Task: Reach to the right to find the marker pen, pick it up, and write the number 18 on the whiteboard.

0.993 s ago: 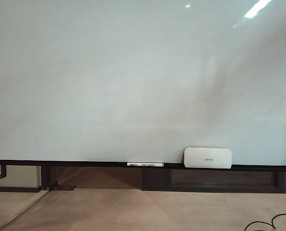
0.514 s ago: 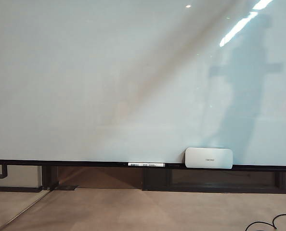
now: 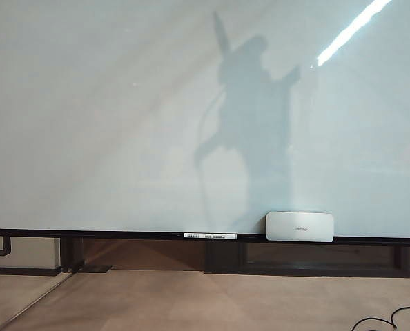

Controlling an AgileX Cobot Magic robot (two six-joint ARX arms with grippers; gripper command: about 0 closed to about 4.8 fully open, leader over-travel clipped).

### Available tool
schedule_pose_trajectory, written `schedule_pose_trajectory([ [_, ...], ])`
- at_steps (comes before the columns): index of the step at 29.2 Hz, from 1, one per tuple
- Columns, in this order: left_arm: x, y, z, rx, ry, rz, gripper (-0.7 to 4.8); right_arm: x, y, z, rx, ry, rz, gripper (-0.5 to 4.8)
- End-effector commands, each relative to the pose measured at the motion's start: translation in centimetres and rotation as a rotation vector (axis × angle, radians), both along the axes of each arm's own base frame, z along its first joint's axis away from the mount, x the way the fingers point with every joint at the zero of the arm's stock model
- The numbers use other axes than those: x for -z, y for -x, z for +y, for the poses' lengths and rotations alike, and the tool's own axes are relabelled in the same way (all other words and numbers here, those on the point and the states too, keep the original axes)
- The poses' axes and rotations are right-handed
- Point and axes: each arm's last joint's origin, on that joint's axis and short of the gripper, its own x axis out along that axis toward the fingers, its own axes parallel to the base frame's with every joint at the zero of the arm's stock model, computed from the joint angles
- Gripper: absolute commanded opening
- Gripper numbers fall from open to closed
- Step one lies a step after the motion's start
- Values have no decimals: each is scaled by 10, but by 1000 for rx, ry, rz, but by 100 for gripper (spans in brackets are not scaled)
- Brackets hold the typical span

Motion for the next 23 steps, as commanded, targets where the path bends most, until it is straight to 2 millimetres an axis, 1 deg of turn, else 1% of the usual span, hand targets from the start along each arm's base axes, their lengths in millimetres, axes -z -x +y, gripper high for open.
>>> schedule_pose_trajectory([
  [1, -3, 1, 2, -89, -21, -39, 25, 12, -10, 8, 16, -31, -71, -4],
  [6, -2, 0, 3, -147, -95, -76, 25, 59, -33, 19, 21, -73, -91, -4],
  [9, -3, 0, 3, -160, -106, -86, 25, 84, -39, 25, 14, -145, -169, -4],
  [11, -3, -1, 3, -174, -118, -92, 25, 99, -37, 35, 37, -187, -234, -4],
  [14, -3, -1, 3, -183, -144, -104, 25, 115, -30, 51, 51, -204, -315, -4],
  [16, -3, -3, 3, -186, -159, -102, 24, 122, -25, 62, 45, -187, -353, -4],
  [18, -2, -7, 3, -191, -182, -96, 21, 128, -21, 77, 29, -144, -371, -4],
  [20, -2, -11, 2, -187, -211, -91, 21, 133, -20, 89, 40, -119, -380, -4],
  [23, -1, -18, 0, -153, -238, -79, 21, 138, -23, 100, 56, -102, -391, -4],
])
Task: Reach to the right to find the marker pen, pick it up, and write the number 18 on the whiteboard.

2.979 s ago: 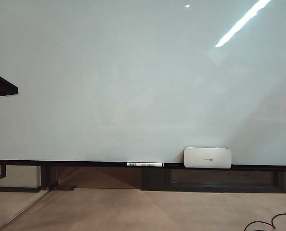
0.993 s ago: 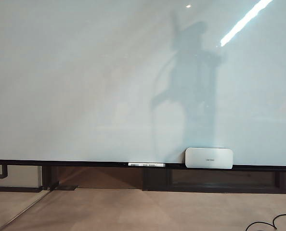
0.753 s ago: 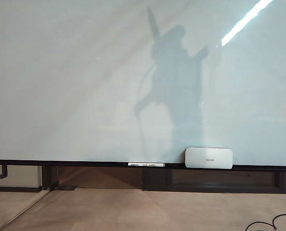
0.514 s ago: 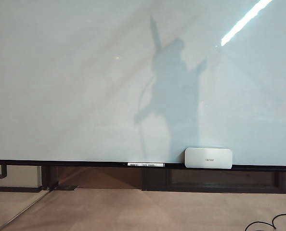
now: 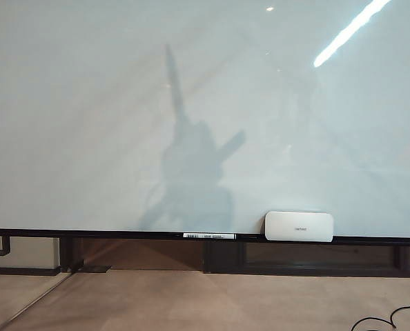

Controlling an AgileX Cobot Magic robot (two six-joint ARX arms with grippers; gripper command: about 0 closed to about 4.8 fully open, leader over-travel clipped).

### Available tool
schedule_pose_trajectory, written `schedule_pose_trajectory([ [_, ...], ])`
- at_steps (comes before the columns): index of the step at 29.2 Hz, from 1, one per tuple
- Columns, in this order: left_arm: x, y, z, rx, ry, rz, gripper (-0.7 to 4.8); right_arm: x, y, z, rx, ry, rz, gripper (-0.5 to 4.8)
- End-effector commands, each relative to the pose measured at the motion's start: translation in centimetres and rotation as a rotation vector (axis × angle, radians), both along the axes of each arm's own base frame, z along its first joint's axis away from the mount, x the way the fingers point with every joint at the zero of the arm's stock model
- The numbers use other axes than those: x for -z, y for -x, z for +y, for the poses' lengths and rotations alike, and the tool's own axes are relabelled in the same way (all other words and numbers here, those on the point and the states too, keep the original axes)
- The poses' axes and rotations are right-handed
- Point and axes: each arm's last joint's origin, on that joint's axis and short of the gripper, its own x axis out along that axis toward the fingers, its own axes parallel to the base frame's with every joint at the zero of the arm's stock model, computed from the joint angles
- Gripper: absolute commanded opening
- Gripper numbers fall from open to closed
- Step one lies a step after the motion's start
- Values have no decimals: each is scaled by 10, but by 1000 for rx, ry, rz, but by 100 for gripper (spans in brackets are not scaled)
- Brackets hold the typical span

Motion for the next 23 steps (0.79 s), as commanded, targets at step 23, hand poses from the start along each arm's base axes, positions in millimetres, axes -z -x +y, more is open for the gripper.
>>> schedule_pose_trajectory([
  [23, -3, -11, 2, -141, -51, -13, 21, -19, -47, 34, 198, 24, 79, -4],
])
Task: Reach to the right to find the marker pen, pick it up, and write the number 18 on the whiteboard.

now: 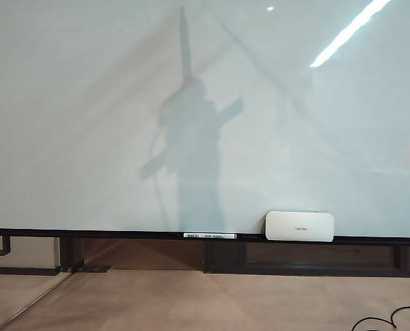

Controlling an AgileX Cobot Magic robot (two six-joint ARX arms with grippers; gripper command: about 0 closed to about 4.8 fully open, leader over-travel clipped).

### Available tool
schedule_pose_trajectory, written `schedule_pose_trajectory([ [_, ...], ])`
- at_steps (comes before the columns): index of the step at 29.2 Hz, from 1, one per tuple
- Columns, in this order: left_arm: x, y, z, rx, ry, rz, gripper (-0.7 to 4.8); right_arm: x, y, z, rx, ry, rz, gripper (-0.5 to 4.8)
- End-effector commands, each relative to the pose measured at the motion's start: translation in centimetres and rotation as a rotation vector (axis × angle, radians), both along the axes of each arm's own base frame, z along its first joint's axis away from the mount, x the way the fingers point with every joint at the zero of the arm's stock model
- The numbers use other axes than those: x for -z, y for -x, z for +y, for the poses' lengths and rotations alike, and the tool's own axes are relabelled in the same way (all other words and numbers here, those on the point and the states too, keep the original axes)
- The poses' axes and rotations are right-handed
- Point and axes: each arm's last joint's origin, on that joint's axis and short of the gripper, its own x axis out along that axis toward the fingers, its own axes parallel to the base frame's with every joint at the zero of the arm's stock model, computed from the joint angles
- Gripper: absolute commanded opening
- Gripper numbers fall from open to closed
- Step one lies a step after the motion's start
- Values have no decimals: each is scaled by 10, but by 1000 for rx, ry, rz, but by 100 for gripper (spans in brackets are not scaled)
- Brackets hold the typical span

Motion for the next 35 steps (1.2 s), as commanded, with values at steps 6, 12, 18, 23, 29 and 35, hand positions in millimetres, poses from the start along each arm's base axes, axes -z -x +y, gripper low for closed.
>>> schedule_pose_trajectory([
  [6, -3, 1, 1, -22, -15, -22, 21, -6, -1, 0, 73, -37, -8, -4],
  [12, -3, 1, 1, -21, -16, -22, 21, -7, -1, -1, 73, -47, -22, -4],
  [18, -3, 1, 1, -25, -32, -27, 21, -4, -4, 1, 73, -50, -27, -4],
  [23, -2, 1, 0, -22, -33, -24, 21, 0, -6, 3, 75, -44, -21, -4],
  [29, -2, 1, 0, -22, -33, -22, 21, 2, -8, 4, 79, -41, -22, -4],
  [35, -2, 1, 0, -23, -34, -20, 21, 4, -11, 5, 76, -61, -55, -4],
])
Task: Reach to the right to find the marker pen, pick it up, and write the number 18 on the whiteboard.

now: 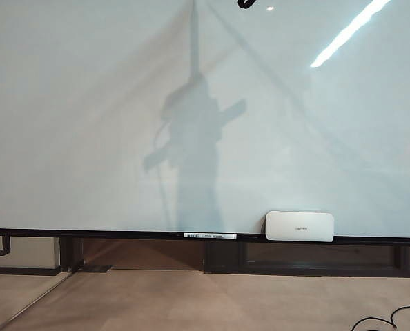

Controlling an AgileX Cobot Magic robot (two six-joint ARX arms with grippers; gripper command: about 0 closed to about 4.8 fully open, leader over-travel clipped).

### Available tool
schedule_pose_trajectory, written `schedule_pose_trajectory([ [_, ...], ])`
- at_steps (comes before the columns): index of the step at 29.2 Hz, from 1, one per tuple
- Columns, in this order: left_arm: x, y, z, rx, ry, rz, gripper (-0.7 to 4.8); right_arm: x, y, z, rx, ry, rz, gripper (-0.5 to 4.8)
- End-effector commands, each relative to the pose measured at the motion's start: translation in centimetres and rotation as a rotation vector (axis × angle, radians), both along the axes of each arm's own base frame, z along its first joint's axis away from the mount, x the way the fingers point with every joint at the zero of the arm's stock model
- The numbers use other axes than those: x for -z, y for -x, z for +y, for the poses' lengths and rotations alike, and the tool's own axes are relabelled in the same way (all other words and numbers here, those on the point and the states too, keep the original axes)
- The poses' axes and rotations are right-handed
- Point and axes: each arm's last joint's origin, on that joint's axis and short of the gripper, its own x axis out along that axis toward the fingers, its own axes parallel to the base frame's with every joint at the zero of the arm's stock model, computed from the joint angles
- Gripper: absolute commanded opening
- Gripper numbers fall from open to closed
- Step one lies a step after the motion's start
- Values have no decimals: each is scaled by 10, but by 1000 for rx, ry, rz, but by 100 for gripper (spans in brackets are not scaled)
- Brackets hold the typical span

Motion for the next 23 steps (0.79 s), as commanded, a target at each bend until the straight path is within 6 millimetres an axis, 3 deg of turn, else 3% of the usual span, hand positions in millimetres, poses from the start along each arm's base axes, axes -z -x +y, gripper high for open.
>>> schedule_pose_trajectory([
  [1, -2, 1, 0, -1, -6, -13, 21, -6, 0, 0, -1, -30, -59, -5],
  [23, -2, 1, 0, -13, -47, -26, 21, 19, -17, 3, 39, 23, -1, -4],
])
